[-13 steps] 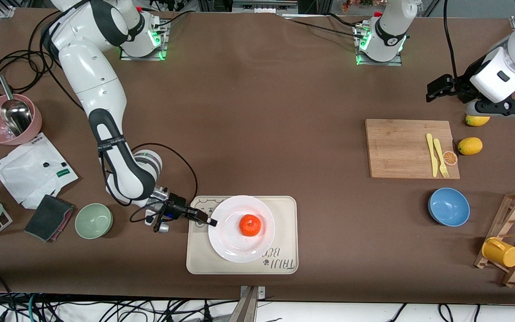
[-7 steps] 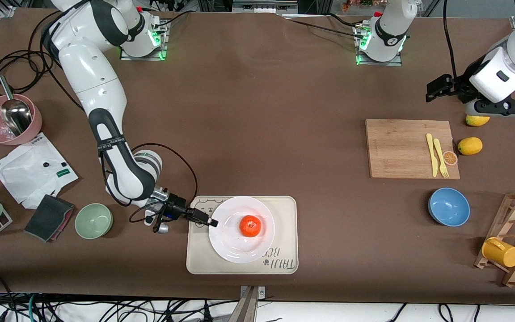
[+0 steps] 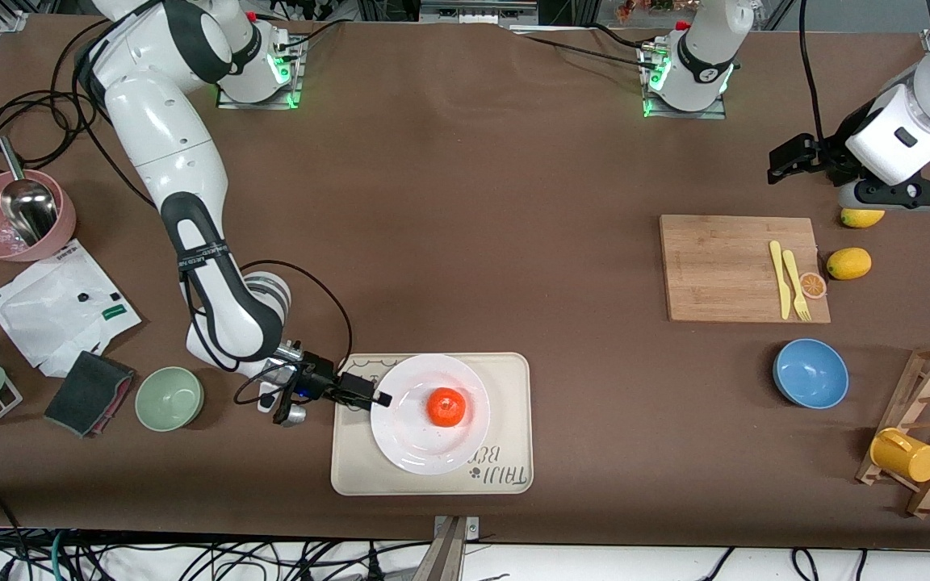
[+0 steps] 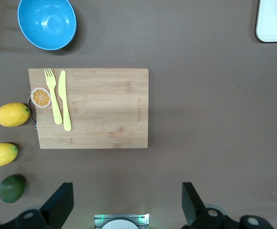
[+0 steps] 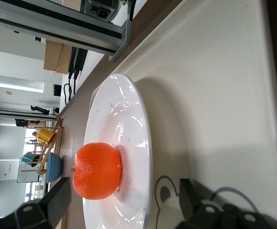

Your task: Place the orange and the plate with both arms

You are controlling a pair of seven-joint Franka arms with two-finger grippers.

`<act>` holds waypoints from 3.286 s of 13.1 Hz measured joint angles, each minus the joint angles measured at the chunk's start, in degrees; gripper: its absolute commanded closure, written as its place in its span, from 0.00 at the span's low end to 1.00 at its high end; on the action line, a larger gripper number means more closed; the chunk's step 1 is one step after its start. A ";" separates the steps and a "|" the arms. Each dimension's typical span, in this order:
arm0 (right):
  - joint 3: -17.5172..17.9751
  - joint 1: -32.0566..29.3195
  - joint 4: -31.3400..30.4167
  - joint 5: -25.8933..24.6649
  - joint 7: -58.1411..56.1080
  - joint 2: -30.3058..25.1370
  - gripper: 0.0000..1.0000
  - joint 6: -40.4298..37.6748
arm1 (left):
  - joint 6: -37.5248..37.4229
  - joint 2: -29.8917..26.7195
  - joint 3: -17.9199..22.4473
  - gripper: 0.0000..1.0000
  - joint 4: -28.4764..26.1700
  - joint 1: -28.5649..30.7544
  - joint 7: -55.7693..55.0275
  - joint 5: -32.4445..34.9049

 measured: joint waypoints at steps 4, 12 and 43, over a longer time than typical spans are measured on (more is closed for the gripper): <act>-0.02 -0.01 0.12 -0.38 0.00 -0.11 0.00 0.22 | 0.00 0.00 -0.11 0.00 0.00 0.00 0.00 0.00; -0.01 1.60 1.03 -8.92 2.26 -1.61 0.00 0.58 | 0.00 0.00 -0.16 0.00 0.00 0.00 0.00 0.00; -15.25 1.81 -6.64 -81.13 41.29 -33.49 0.00 -53.12 | 0.00 0.00 -0.26 0.00 0.00 -0.01 0.00 0.00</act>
